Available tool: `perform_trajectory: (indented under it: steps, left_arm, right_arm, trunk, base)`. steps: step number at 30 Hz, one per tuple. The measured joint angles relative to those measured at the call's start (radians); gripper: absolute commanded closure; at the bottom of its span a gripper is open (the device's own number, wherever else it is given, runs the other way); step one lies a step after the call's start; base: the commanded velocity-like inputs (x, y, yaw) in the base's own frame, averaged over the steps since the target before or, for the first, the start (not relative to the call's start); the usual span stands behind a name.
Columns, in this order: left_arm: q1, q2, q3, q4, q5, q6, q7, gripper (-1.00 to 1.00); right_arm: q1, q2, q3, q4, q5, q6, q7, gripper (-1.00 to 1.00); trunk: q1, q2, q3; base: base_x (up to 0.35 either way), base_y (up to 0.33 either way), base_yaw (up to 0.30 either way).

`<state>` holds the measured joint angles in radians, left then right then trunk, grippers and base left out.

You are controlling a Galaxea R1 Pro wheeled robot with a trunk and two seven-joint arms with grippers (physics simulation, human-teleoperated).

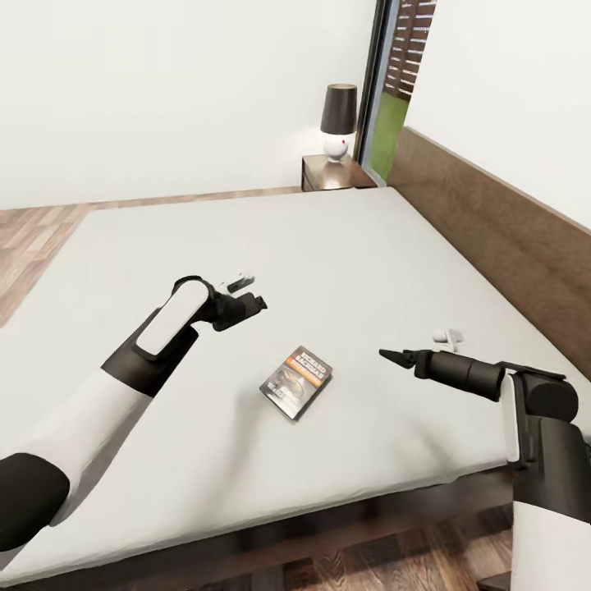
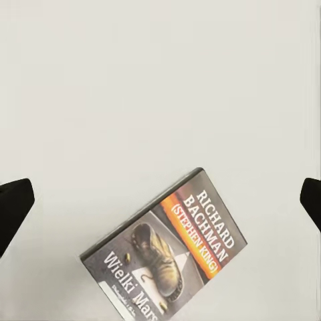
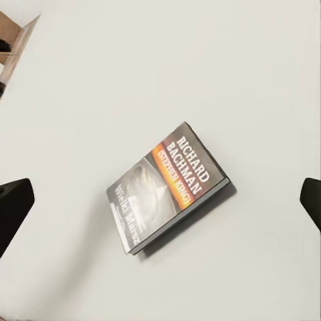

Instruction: In the bedroom, move the book from the bed onto either nightstand, and place the two sandals side by side next to the bed.

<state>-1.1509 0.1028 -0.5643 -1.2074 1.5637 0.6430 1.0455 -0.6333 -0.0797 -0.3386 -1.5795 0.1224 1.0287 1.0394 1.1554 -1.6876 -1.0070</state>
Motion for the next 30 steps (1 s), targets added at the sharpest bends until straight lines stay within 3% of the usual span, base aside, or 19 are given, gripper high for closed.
perform_trajectory:
  steps: [2, 3, 5, 6, 10, 15, 21, 30]
  left_arm:
    - [0.018, 0.011, 0.000, -0.073, 0.000, 0.000, 0.003, -1.00]
    - [0.018, 0.011, 0.000, -0.075, 0.000, 0.001, 0.003, -1.00]
    - [0.046, 0.025, 0.001, -0.165, 0.000, 0.001, 0.004, -1.00]
    - [0.047, 0.025, 0.001, -0.166, -0.001, 0.001, 0.004, -1.00]
    - [0.092, 0.040, 0.001, -0.287, 0.000, 0.002, 0.016, -1.00]
    - [0.143, 0.044, -0.005, -0.364, 0.002, 0.007, 0.068, -1.00]
    - [0.207, 0.042, -0.013, -0.391, 0.002, 0.012, 0.098, -1.00]
    - [0.248, 0.048, -0.014, -0.398, 0.002, 0.018, 0.104, -1.00]
  right_arm:
    - [-0.002, 0.005, 0.010, 0.002, -0.002, 0.006, -0.090, -1.00]
    - [-0.002, 0.005, 0.010, 0.002, -0.003, 0.006, -0.092, -1.00]
    - [-0.004, 0.023, 0.027, 0.004, -0.002, 0.009, -0.193, -1.00]
    - [-0.004, 0.024, 0.027, 0.004, -0.002, 0.009, -0.194, -1.00]
    - [-0.006, 0.057, 0.041, 0.009, -0.003, 0.005, -0.349, -1.00]
    - [-0.007, 0.092, 0.067, 0.011, -0.005, 0.001, -0.515, -1.00]
    - [-0.006, 0.112, 0.113, 0.017, -0.001, -0.017, -0.601, -1.00]
    - [-0.006, 0.118, 0.131, 0.067, -0.005, -0.112, -0.730, -1.00]
  trunk:
    - [0.000, 0.000, 0.000]
    - [0.000, 0.000, 0.001]
    - [0.000, 0.000, 0.001]
    - [0.000, 0.000, 0.001]
    - [0.000, 0.000, 0.001]
    - [0.000, 0.000, 0.001]
    - [0.000, 0.000, 0.001]
    - [0.000, 0.000, 0.001]
  base:
    - [0.000, 0.000, 0.255]
    - [0.000, 0.000, 0.263]
    - [0.000, 0.000, 0.265]
    - [0.000, 0.000, 0.267]
    - [0.000, 0.000, 0.271]
    - [0.000, 0.000, 0.274]
    - [0.000, 0.000, 0.276]
    - [0.000, 0.000, 0.277]
